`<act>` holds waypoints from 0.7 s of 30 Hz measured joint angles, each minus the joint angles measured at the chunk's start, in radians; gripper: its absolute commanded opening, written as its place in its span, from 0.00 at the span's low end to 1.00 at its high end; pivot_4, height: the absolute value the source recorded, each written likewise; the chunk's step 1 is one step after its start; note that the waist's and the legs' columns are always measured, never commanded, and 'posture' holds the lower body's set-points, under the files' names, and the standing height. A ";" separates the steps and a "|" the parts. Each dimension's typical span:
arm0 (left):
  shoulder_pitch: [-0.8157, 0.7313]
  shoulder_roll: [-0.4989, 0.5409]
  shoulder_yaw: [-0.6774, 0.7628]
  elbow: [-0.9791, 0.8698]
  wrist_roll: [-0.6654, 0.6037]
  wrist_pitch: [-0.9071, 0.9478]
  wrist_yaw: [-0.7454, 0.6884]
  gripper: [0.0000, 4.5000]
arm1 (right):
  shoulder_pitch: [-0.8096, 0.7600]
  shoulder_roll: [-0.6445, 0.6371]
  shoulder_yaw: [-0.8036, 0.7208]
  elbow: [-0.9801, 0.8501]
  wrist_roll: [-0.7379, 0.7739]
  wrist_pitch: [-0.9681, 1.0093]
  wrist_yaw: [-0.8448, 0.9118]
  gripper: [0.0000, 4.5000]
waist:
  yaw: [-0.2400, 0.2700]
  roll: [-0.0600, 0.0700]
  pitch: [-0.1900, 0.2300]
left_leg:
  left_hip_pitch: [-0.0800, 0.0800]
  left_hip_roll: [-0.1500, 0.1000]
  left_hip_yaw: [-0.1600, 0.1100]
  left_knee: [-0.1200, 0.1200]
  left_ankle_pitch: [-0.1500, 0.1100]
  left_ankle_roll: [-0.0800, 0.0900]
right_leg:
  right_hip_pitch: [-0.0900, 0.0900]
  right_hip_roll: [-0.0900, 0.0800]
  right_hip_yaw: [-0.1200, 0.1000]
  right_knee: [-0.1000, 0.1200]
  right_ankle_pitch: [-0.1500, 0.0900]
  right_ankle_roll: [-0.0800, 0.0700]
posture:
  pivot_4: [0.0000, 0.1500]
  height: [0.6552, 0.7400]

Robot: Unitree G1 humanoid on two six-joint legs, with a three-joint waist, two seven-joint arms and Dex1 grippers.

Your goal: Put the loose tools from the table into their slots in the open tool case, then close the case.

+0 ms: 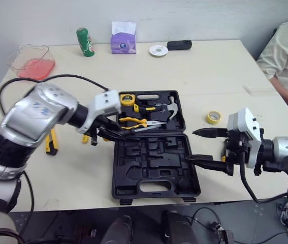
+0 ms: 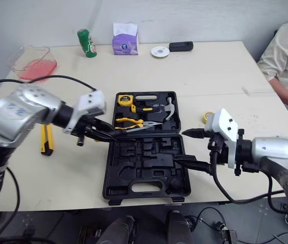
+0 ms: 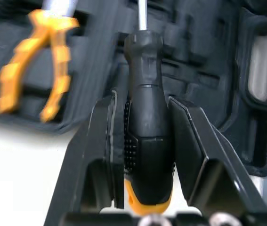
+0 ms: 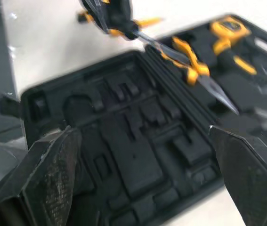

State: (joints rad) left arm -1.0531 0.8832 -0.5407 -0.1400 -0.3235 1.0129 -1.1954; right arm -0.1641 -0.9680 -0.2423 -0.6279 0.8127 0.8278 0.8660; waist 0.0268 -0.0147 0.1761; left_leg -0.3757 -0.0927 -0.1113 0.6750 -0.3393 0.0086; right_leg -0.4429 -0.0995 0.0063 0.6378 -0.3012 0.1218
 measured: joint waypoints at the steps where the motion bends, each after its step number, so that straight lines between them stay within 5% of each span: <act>1: -0.021 -0.036 -0.042 0.019 0.024 -0.002 -0.005 0.22 | 0.018 0.002 -0.004 -0.011 -0.001 -0.001 -0.011 1.00 | 0.000 0.000 0.000 | 0.000 0.000 0.000 0.002 0.000 0.001 | 0.000 0.000 0.001 0.000 0.000 0.001 | 1.00 1.00; 9: -0.112 -0.160 -0.184 0.196 0.172 -0.118 -0.055 0.22 | 0.095 0.031 -0.030 -0.069 0.003 0.000 -0.080 1.00 | -0.001 0.000 0.000 | 0.000 0.000 -0.001 0.004 -0.002 0.002 | 0.000 0.000 0.002 0.000 0.001 0.001 | 1.00 1.00; 21: -0.156 -0.250 -0.196 0.381 0.311 -0.263 -0.133 0.22 | 0.158 0.041 -0.049 -0.094 0.011 -0.001 -0.132 1.00 | 0.001 0.000 0.000 | -0.001 0.000 -0.001 0.006 -0.002 0.002 | 0.000 0.001 0.002 0.000 0.001 0.002 | 1.00 1.00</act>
State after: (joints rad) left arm -1.2095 0.6336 -0.7371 0.2411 -0.0128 0.7496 -1.3287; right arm -0.0066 -0.9265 -0.2913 -0.7217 0.8237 0.8267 0.7338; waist 0.0276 -0.0150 0.1764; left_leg -0.3765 -0.0931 -0.1125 0.6810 -0.3411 0.0108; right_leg -0.4432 -0.0989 0.0083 0.6376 -0.3004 0.1233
